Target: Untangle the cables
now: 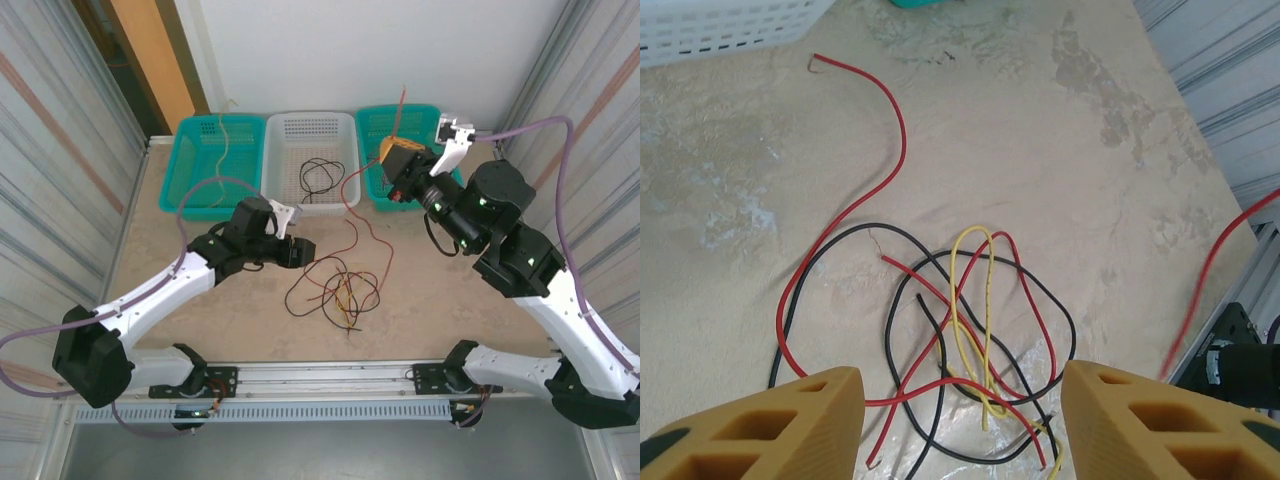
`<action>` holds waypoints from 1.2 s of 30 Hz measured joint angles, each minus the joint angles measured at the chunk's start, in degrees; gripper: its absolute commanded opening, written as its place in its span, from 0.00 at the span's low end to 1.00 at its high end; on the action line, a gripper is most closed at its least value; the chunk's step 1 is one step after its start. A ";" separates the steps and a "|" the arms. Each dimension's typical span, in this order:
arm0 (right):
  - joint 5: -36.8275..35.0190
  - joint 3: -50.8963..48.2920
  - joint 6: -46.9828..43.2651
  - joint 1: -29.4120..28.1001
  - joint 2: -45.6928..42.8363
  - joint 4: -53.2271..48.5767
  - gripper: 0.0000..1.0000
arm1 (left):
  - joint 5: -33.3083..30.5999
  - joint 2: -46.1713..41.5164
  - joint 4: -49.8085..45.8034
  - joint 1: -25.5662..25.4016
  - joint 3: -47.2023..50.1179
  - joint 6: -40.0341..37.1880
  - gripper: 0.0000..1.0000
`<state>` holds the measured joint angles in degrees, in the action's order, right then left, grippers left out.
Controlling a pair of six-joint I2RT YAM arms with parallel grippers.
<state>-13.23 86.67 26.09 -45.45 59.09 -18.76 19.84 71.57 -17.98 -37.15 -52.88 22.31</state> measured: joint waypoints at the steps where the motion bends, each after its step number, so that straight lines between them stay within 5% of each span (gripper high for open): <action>1: 0.17 0.74 -0.02 1.25 0.46 -0.55 0.00 | 0.02 -0.17 -0.13 0.00 0.33 0.04 0.58; 17: 17.16 24.81 4.11 33.18 22.34 0.61 0.00 | 0.50 -1.42 -2.58 0.00 1.70 0.66 0.55; 29: 22.05 34.69 8.20 41.59 41.00 3.37 0.00 | -0.24 -2.67 -8.50 7.45 0.39 0.00 0.58; 31: 22.01 31.52 8.20 41.92 42.16 3.39 0.08 | -0.26 -3.04 -9.55 9.14 -1.22 -0.02 0.59; 34: 21.22 25.75 8.70 42.49 43.78 2.36 0.34 | -0.15 -4.20 -10.75 9.62 -3.30 -0.24 0.61; 36: 20.31 20.48 9.38 42.58 44.02 1.77 0.37 | 0.07 -5.16 -11.13 9.62 -3.65 -0.26 0.61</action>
<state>7.07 107.15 35.46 -2.87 103.11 -16.99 19.90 66.41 -29.10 -27.53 -56.53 22.04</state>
